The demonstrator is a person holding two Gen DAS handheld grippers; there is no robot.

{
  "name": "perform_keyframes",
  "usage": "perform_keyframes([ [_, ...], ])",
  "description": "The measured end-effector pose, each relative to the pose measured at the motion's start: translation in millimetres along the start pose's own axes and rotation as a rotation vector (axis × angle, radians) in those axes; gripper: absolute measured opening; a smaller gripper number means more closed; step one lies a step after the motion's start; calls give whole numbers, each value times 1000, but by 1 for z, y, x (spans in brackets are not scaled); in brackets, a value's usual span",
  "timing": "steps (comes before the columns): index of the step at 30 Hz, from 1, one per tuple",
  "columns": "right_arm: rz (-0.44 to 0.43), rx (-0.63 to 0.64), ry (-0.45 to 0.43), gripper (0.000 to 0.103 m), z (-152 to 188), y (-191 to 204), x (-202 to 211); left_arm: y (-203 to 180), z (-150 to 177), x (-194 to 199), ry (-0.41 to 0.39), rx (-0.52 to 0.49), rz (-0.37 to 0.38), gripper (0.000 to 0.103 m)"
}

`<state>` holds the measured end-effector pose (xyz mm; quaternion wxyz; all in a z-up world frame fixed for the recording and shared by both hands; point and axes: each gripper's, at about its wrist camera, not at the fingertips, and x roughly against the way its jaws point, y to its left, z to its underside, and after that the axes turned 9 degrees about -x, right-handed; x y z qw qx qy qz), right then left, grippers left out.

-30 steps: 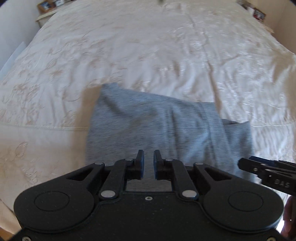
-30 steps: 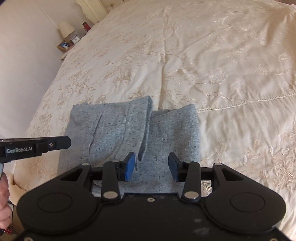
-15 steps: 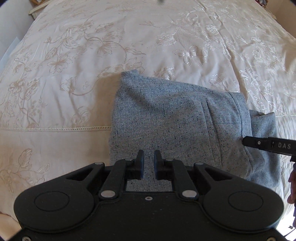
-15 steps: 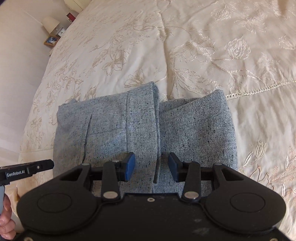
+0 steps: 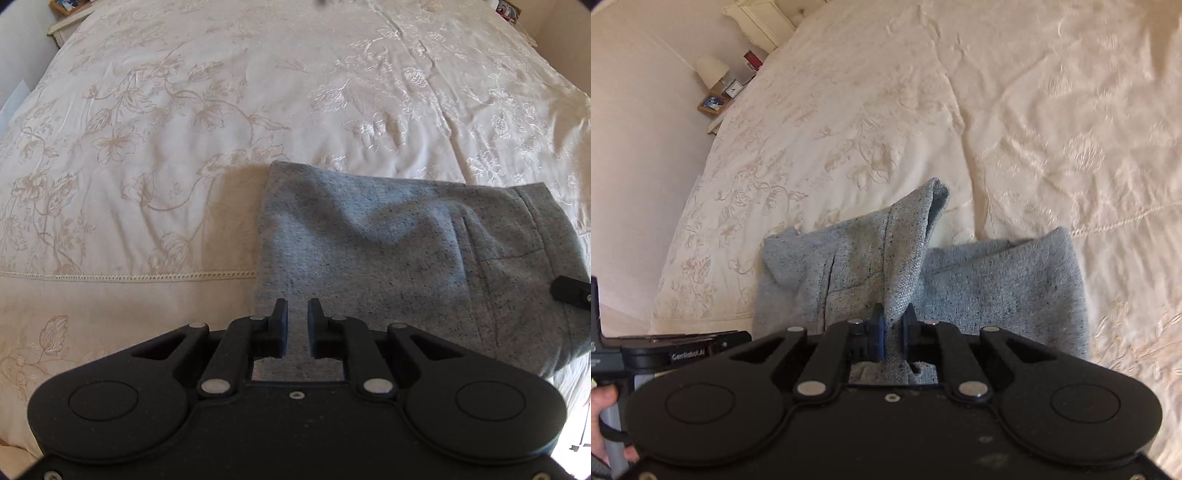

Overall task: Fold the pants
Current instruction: 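Fold the waistband end with the left gripper over onto the folded hem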

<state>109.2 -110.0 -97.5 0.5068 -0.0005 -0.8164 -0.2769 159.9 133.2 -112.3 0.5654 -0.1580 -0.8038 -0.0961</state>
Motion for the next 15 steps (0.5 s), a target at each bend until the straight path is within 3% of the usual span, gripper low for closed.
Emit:
perform_keyframes([
  [4,147,56,-24,10,8,-14,27,-17,-6,-9,-7,-36,29,18],
  [9,295,94,27,10,27,-56,-7,-38,-11,-32,35,-72,42,18],
  [15,331,133,8,10,38,-62,-11,-52,-8,-49,57,-122,39,19],
])
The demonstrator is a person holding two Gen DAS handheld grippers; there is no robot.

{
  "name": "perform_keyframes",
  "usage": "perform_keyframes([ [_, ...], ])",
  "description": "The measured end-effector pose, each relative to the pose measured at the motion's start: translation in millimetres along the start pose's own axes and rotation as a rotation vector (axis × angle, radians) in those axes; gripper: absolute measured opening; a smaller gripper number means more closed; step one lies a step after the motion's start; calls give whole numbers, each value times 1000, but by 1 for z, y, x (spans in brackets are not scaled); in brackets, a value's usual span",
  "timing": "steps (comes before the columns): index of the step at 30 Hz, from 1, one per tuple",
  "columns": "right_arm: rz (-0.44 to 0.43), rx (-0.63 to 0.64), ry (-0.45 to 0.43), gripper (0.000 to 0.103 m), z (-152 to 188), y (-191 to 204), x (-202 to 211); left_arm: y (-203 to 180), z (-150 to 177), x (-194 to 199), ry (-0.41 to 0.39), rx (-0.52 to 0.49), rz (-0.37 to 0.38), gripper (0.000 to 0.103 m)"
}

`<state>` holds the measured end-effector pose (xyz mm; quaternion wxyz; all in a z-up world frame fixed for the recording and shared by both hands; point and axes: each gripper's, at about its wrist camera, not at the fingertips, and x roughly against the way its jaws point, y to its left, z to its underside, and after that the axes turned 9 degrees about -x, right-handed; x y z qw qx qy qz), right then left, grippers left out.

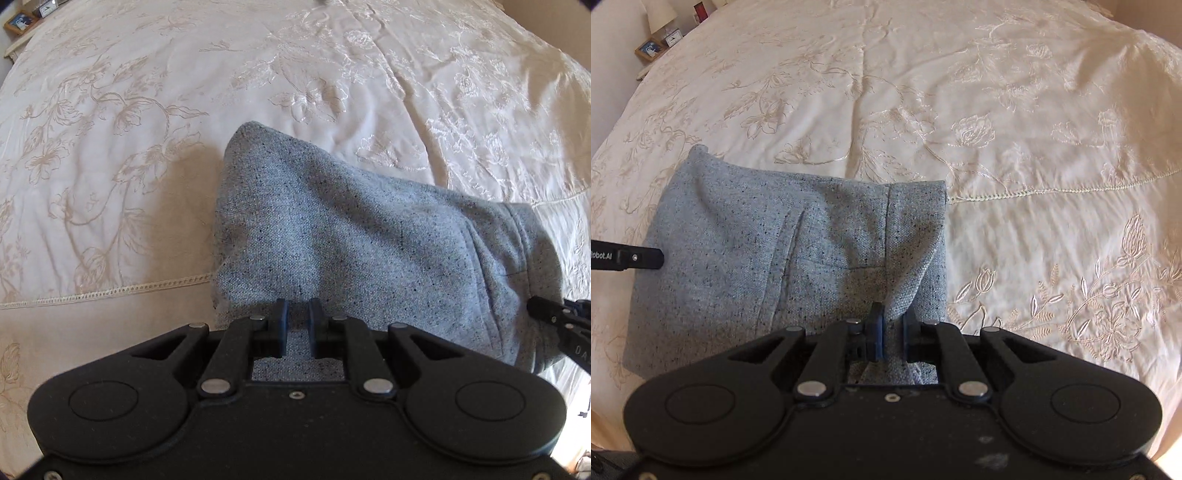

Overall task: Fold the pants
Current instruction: 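Fold the waistband end with the left gripper over onto the folded hem, then open the left gripper and release the waistband onto the stack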

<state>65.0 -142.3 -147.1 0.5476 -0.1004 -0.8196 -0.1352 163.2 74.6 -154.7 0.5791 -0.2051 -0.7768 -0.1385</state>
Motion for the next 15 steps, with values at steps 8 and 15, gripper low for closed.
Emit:
perform_keyframes([
  [8,22,32,51,13,6,1,-24,-21,15,-13,26,-208,-93,19],
  [15,-20,27,-143,25,-22,-10,27,-6,-30,26,-129,-101,-41,28],
])
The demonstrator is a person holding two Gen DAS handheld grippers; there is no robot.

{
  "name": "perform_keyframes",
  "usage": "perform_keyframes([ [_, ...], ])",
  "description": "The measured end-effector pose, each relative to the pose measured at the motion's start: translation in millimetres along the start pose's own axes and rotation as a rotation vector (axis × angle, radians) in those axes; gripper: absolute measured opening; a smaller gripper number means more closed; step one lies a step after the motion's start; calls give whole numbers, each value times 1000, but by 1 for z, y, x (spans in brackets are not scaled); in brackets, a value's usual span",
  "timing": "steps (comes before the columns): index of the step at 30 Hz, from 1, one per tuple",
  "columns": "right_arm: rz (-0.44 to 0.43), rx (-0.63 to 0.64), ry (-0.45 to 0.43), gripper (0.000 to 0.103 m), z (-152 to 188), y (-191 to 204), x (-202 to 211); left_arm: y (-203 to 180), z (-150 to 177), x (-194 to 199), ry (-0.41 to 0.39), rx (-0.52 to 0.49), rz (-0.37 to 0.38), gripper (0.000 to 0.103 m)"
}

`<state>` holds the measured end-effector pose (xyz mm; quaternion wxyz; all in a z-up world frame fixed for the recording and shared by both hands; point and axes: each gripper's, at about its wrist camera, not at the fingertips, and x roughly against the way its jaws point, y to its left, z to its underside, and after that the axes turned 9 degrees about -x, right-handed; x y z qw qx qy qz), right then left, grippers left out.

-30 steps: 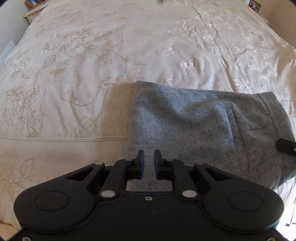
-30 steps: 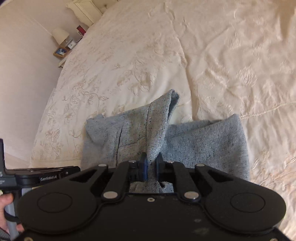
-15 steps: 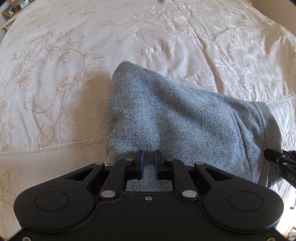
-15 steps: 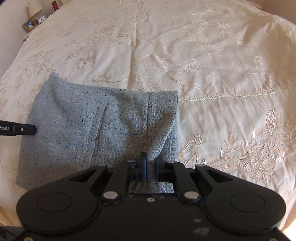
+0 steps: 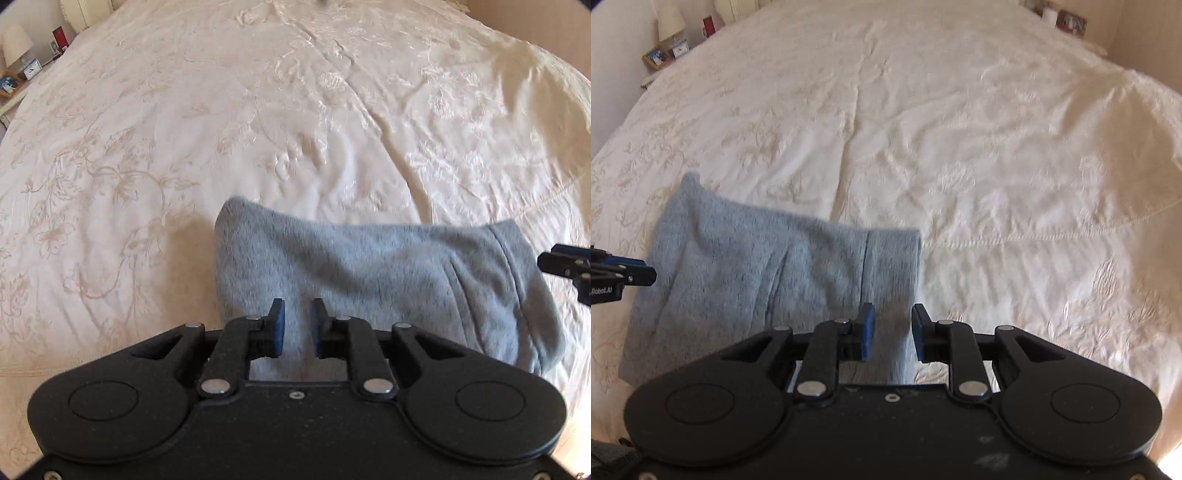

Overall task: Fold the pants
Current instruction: 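Open the left gripper and release the waistband onto the stack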

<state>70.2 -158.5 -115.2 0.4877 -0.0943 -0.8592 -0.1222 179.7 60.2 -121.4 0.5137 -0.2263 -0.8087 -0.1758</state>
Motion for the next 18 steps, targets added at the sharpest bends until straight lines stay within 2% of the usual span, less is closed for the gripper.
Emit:
perform_keyframes([
  [2,-30,-14,-5,25,-12,0,-9,4,-14,-22,7,28,-7,30],
  [5,-29,3,31,25,-21,5,-36,13,-26,-65,90,44,-18,30],
  [7,-9,16,71,25,-22,6,-59,17,-24,-90,146,42,3,30],
  [9,-7,3,111,26,-20,2,-77,17,-22,-99,147,23,0,31],
  [13,-23,-16,112,32,-20,-5,-83,14,-21,-78,115,4,-27,31],
  [18,-69,0,63,32,-12,-13,-39,10,9,-20,52,20,-39,31],
])
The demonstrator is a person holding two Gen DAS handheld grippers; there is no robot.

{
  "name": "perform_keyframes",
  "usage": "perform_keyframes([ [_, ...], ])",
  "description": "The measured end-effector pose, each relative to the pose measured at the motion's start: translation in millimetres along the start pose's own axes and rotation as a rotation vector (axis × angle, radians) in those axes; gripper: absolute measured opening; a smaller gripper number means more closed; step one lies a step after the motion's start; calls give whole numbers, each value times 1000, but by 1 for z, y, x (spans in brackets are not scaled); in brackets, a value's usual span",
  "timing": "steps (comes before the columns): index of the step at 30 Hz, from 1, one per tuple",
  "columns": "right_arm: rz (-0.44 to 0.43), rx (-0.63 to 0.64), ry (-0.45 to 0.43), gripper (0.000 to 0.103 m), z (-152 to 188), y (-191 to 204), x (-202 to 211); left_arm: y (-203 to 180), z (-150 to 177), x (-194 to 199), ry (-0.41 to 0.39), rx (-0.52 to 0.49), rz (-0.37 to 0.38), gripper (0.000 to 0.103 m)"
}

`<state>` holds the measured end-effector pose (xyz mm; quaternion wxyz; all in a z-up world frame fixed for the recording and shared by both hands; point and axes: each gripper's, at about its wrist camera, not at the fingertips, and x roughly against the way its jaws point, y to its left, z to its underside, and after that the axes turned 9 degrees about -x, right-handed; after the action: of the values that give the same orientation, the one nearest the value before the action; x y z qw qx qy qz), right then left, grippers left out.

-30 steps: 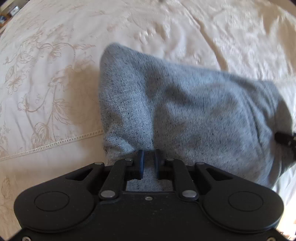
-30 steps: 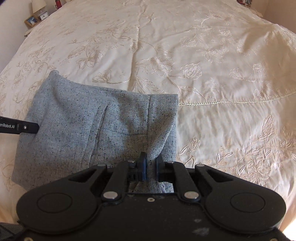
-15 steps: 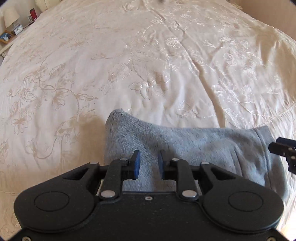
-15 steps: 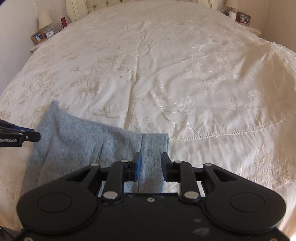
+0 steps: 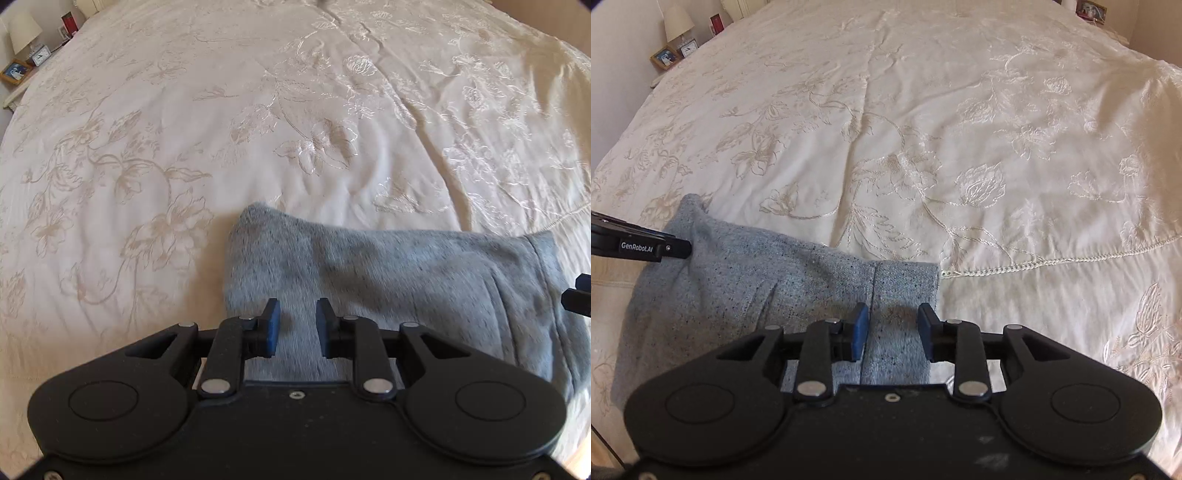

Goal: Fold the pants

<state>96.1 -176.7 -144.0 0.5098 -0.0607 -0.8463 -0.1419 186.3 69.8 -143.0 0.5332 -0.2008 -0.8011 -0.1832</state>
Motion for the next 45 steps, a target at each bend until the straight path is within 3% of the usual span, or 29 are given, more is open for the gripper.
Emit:
perform_keyframes([
  [5,-27,47,45,32,45,-6,29,-26,58,20,51,-19,30,31],
  [7,-1,56,87,32,66,-9,28,-40,77,9,112,-43,-1,31],
  [10,32,33,130,32,87,-16,22,-51,94,0,141,-66,-48,31],
  [15,23,-27,135,33,85,-22,27,-50,87,10,118,-28,-61,31],
  [19,10,-61,72,34,69,-25,37,-40,75,35,10,10,-76,32],
  [23,-30,-126,33,40,50,-31,31,-26,58,30,-27,27,-96,51],
  [30,-55,-221,138,43,28,-45,-22,-5,52,-18,91,55,-10,52],
  [33,-81,-246,162,49,28,-52,-39,-3,50,-31,112,45,2,58],
  [35,-97,-257,165,51,27,-57,-44,-1,48,-35,125,48,-31,73],
  [42,-127,-308,178,53,22,-68,-35,21,52,-35,144,123,58,75],
  [45,-127,-325,186,53,24,-69,-41,27,52,-41,162,162,74,80],
])
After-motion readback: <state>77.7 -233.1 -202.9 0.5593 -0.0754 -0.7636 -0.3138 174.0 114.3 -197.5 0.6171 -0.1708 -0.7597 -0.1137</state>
